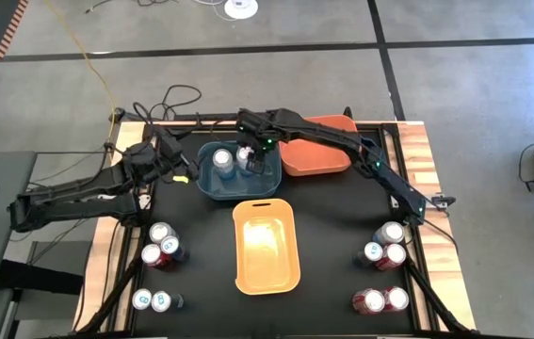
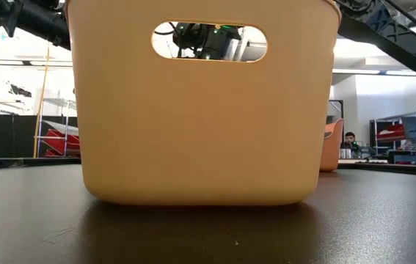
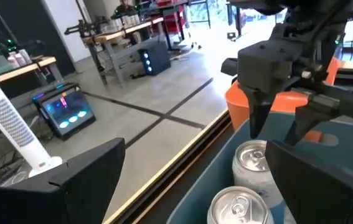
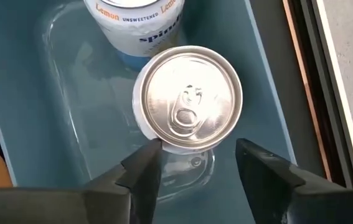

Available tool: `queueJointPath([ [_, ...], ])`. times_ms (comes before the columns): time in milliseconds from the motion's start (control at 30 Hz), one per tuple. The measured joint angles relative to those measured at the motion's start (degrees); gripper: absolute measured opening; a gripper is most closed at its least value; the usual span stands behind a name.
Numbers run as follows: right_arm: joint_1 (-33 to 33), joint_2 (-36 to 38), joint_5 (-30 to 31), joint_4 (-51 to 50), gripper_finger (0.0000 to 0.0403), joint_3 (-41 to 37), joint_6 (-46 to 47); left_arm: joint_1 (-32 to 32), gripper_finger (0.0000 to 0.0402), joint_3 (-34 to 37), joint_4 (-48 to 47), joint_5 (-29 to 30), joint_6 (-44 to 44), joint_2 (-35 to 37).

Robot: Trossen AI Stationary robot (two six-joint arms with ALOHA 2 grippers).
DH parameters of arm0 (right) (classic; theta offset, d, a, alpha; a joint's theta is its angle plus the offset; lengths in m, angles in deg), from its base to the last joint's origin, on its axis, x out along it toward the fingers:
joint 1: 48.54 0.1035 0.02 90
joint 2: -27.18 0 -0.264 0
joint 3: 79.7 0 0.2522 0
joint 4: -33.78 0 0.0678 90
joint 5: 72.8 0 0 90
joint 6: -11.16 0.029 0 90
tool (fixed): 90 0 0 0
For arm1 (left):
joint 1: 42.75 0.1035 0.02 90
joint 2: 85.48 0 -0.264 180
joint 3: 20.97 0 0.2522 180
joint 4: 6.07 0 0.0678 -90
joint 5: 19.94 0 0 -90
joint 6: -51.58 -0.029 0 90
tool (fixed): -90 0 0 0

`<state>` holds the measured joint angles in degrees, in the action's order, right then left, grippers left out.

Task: Sort soda cans
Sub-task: Put the left blue-white soda can into blue bin

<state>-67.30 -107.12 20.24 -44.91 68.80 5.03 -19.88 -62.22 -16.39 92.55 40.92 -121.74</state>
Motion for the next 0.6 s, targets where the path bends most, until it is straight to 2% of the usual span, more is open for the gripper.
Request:
queueJointPath([
  [133,1.42,0.92,0.02,-1.83,0.021,-0.02,0.31,-0.26,0.0384,-2.99,-8.07,-0.67,3.32,1.89],
  [267,3.05,2.89,-0.08,-3.89,0.0212,-0.02,0.78,-1.74,0.0384,-8.51,-22.2,-9.55,9.8,2.74],
  [333,3.64,3.92,-0.08,-3.62,0.0212,-0.02,1.83,-2.91,0.0384,-10.08,-27.03,-12.05,12.19,2.53],
  [600,4.96,10.14,-0.08,0.35,0.0209,-0.04,3.15,-9.85,0.0384,-16.52,-45.45,-12.11,26.64,2.53],
])
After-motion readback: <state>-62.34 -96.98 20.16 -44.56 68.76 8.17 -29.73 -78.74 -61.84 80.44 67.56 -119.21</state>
